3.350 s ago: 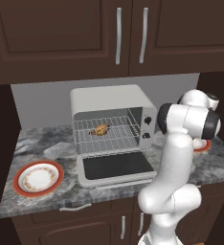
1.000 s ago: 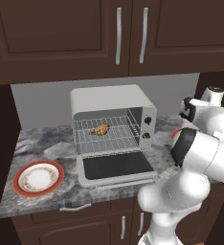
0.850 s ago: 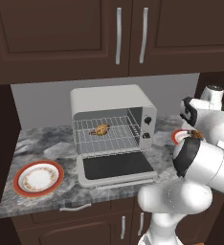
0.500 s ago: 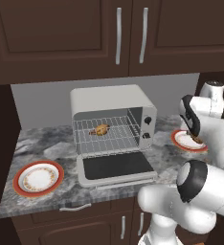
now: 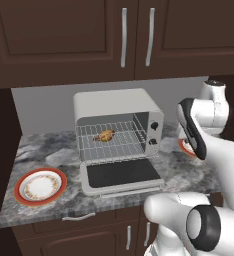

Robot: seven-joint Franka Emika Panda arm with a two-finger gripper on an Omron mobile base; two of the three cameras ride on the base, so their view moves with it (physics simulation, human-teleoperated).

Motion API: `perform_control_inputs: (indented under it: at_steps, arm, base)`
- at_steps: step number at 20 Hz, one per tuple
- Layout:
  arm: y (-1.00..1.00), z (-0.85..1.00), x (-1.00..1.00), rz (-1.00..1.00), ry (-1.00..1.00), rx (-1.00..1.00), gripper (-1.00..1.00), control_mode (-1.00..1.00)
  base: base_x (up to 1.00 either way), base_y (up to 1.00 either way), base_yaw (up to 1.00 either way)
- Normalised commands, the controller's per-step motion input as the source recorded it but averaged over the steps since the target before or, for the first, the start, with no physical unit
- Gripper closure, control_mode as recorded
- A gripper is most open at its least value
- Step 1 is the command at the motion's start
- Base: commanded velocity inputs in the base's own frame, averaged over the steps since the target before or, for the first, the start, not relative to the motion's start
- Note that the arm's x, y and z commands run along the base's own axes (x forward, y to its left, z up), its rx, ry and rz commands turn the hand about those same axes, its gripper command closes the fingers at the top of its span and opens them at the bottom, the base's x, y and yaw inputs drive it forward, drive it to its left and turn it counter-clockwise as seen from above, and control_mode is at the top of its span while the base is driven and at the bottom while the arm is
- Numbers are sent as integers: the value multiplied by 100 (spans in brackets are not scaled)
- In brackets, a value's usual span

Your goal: Open the toaster oven door. Place the bread on the top rack in the toaster oven and place the chicken drumstick on the bottom rack.

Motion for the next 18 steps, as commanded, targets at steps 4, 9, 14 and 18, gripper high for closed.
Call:
perform_control_inputs:
  at_steps: [4,9,14,18]
  arm:
    - [87,21,-14,21,0,-5,100,-100]
    - [88,16,-8,22,0,-6,100,-100]
    - [87,5,9,17,0,-8,100,-100]
    - [76,-5,21,18,1,-10,100,-100]
  base:
    - [0,0,0]
    - [0,0,0]
    - [0,0,0]
    - [0,0,0]
